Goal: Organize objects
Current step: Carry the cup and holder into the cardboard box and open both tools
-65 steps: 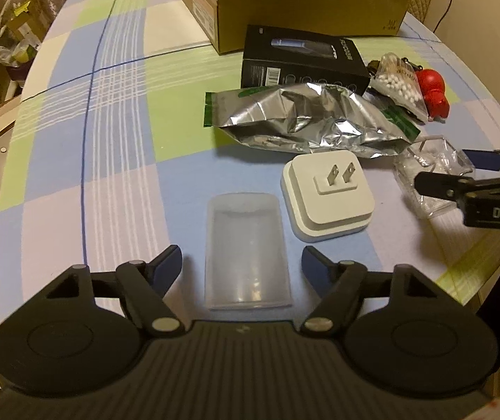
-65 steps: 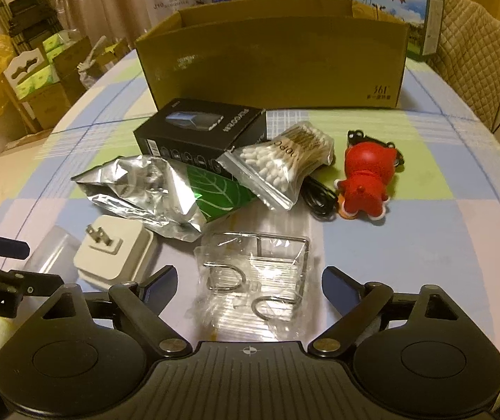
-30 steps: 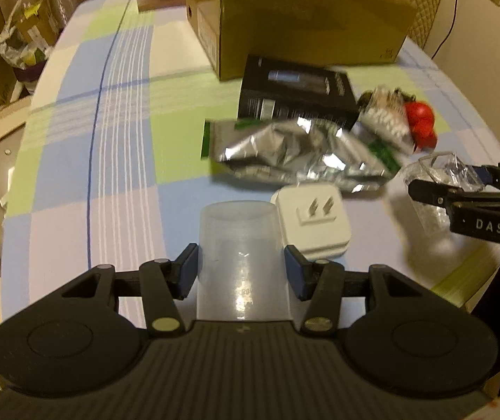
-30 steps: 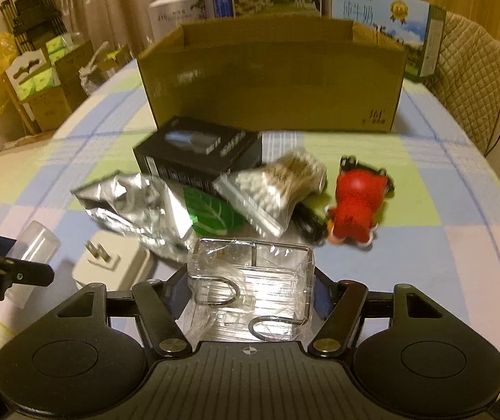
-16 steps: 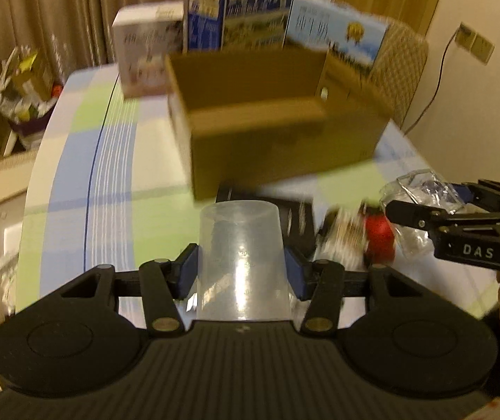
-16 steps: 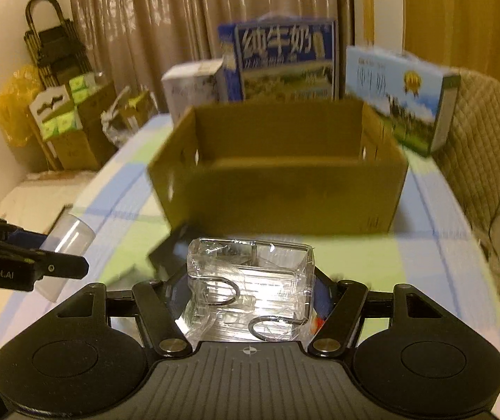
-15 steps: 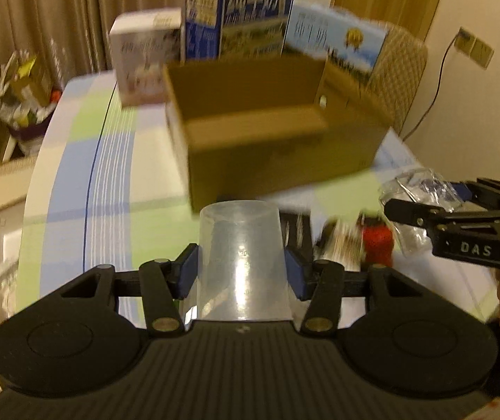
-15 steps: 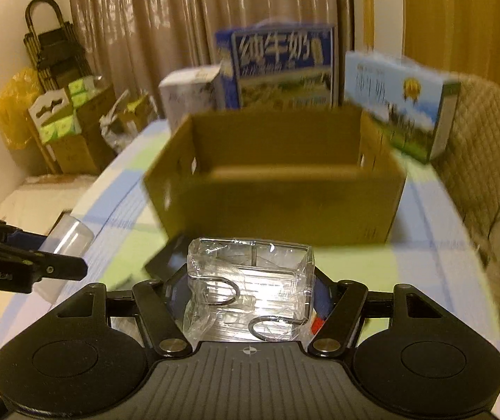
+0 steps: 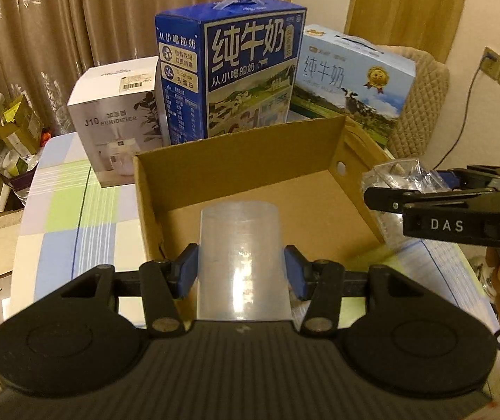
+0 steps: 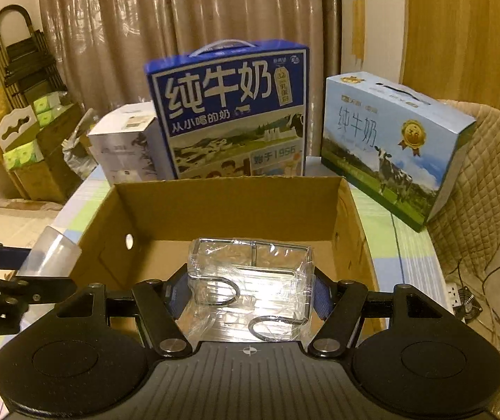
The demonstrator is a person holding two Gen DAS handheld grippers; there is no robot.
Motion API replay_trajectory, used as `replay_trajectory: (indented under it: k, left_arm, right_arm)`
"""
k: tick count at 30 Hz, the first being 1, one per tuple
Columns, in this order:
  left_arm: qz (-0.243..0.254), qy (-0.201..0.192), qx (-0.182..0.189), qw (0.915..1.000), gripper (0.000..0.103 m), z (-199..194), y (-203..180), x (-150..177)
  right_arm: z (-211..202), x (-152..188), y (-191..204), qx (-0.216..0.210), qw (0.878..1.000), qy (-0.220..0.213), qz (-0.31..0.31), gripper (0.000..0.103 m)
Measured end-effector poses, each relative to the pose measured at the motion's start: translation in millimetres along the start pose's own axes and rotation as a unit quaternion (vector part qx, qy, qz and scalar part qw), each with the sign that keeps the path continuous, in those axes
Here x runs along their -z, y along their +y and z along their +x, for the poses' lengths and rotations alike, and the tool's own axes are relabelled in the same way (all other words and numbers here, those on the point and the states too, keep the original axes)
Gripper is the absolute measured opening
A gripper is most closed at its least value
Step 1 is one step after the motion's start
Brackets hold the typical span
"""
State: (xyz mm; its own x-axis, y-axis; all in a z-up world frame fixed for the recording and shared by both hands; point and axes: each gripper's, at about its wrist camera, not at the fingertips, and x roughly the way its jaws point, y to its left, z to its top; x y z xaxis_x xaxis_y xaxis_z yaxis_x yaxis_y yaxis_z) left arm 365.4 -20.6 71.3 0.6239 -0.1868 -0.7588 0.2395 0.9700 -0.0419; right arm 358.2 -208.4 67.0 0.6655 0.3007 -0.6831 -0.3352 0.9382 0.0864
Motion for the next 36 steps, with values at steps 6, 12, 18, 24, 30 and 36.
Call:
replay_trajectory:
  k: [6,12,18,24,30,36]
  left_arm:
    - [-0.011,0.006,0.001,0.9999,0.047,30.6,3.1,-7.7]
    - [-0.014,0.010,0.005,0.9998,0.047,52.9,4.8,-11.8]
    - [-0.022,0.003,0.003,0.9997,0.068,64.1,7.6,-11.7]
    - [-0.029,-0.003,-0.001,0.9996,0.068,61.0,13.3,-6.4]
    - [-0.034,-0.008,-0.007,0.9994,0.070,53.9,20.6,-0.9]
    - [-0.039,-0.019,-0.009,0.9990,0.074,34.7,24.8,9.1]
  right_arm:
    - [24.4,-3.6,-11.0,-0.006,1.000,0.012,0.013,0.064]
    - [41.6,-1.5,-18.9,-0.003,1.000,0.021,0.022,0.064]
    - [53.7,5.0,-25.1,-0.001,0.999,0.028,0.031,0.064]
    - [61.2,8.3,-27.5,-0.001,0.999,0.033,0.031,0.064]
    - [64.1,6.0,-27.6,-0.016,0.999,0.024,0.044,0.070]
    - [42.7,1.9,-28.7,-0.010,0.998,-0.016,0.058,0.079]
